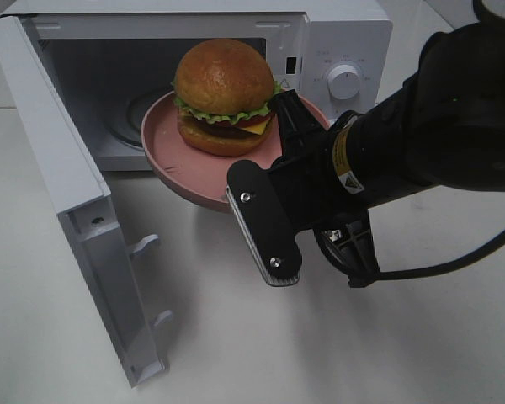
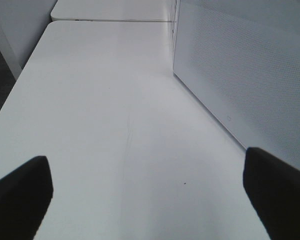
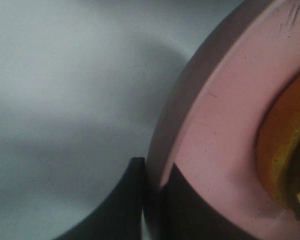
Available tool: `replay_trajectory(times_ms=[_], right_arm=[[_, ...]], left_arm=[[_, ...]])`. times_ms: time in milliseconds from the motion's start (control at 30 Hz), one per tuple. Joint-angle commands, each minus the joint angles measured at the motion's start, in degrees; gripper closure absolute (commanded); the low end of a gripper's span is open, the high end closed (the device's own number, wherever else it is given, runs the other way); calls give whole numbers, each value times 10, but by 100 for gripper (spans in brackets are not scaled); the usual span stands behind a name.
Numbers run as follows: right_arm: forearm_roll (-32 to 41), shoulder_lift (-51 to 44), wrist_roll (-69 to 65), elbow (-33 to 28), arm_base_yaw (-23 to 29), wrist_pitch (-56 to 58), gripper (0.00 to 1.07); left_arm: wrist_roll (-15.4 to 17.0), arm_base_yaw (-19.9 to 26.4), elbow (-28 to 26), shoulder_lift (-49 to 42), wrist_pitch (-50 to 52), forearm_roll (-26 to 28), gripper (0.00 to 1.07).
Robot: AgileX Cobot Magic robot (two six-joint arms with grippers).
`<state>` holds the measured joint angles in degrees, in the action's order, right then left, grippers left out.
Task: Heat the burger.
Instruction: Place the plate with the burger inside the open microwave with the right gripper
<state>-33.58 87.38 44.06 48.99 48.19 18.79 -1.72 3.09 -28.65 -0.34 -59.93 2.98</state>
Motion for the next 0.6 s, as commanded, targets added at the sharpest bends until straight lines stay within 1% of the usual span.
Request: replay_trajectory(times_ms=[33,67,133,167,200,233,333,400,433,500,600], right_arm=[[39,-6,77,2,-21,-49,107],[39,-6,77,2,-21,-49,107],[103,-6,164,2,-43,-67,107],[103,-6,164,2,-43,-67,107],[120,-6,187,2,-49,-69,107],[154,-6,232,2,-58,-71,107],[175,-6,258,2,-64,-71,107],[274,-6,367,2,-81,-71,107],[274,-6,367,2,-81,-71,107],[331,-6,437,2,-88,-72,107],[336,-6,449,2,-88,-72,107]], left_arm=[[2,-2,2,-12,5,1,9],[2,-2,2,-12,5,1,9],[2,-2,2,-12,5,1,9],[2,-2,2,-12,5,1,9],[2,-2,2,-12,5,1,9],[2,-2,2,-12,5,1,9],[2,-2,2,-12,5,1,9],[2,-2,2,-12,5,1,9],[2,-2,2,-12,5,1,9],[2,-2,2,-12,5,1,9],[2,-2,2,-12,5,1,9]])
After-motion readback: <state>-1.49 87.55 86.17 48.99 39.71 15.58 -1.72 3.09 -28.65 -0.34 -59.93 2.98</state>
